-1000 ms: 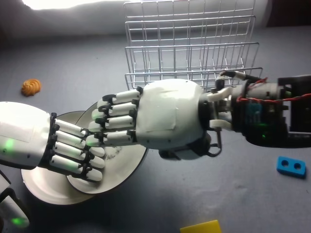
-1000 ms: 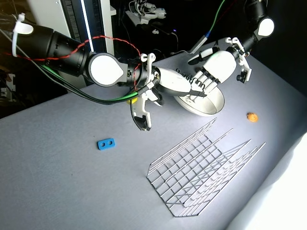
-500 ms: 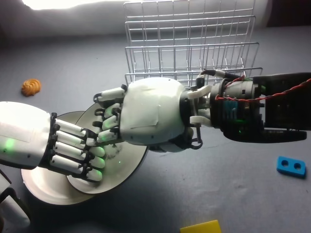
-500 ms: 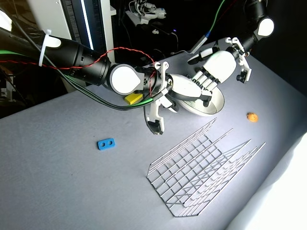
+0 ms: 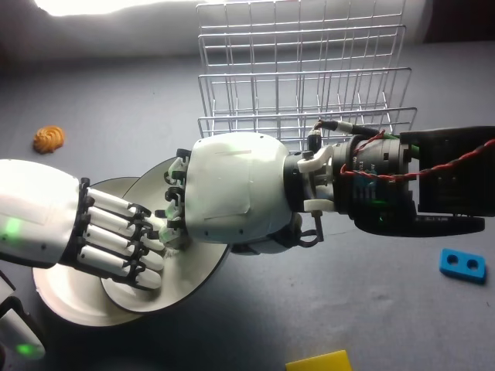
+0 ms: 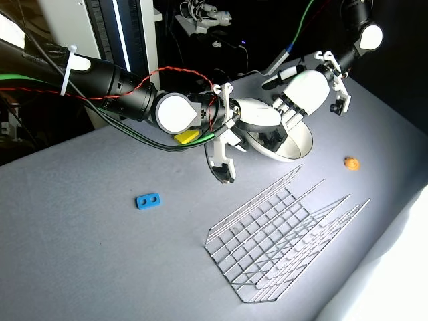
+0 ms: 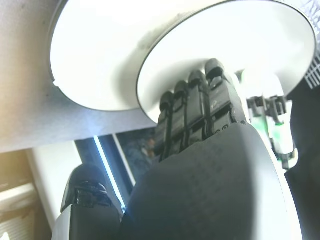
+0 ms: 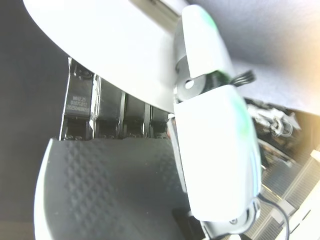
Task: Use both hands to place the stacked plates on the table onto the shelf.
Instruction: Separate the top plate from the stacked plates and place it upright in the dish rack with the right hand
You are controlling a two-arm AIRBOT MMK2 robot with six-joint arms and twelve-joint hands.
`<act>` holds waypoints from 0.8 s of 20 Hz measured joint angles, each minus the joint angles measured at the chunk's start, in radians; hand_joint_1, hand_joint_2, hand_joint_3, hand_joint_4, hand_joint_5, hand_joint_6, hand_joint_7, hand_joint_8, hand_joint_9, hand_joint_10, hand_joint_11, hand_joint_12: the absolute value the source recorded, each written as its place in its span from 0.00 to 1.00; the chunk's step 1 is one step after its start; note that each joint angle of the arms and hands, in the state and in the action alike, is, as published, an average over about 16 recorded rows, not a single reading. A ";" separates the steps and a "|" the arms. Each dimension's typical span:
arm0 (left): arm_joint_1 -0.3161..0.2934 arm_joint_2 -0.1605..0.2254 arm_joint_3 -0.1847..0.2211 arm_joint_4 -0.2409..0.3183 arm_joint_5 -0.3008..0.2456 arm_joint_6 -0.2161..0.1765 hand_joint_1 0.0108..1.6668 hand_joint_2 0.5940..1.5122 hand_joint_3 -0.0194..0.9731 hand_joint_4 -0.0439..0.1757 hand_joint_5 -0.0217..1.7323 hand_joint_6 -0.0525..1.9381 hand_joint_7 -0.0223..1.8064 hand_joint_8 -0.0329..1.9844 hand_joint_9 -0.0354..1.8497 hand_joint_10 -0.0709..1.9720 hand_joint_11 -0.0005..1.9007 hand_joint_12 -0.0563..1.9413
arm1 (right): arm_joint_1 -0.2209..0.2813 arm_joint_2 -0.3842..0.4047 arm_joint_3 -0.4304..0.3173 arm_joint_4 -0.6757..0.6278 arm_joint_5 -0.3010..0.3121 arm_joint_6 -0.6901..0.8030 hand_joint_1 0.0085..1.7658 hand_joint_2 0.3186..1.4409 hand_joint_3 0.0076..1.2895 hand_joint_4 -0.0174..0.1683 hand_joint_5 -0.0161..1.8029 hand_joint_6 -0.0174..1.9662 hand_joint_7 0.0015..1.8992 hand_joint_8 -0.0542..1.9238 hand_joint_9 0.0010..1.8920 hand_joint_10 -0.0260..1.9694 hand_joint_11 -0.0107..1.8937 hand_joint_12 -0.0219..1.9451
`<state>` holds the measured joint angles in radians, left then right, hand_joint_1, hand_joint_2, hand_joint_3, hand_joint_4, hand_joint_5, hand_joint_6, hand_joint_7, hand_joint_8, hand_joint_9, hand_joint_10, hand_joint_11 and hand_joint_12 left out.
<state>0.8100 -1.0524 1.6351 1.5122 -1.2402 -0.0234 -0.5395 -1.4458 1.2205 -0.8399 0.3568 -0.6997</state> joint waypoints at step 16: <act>-0.131 0.022 0.183 -0.018 -0.018 -0.074 0.00 0.53 0.03 0.22 0.08 0.03 0.07 0.02 0.06 0.04 0.01 0.11 | 0.036 0.016 -0.033 0.022 -0.019 0.000 0.70 0.60 0.01 0.07 0.46 0.39 0.51 0.37 0.58 0.39 0.47 0.55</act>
<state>0.6790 -1.0301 1.8184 1.4940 -1.2586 -0.0971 -0.5032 -1.4302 1.1873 -0.8181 0.3382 -0.6997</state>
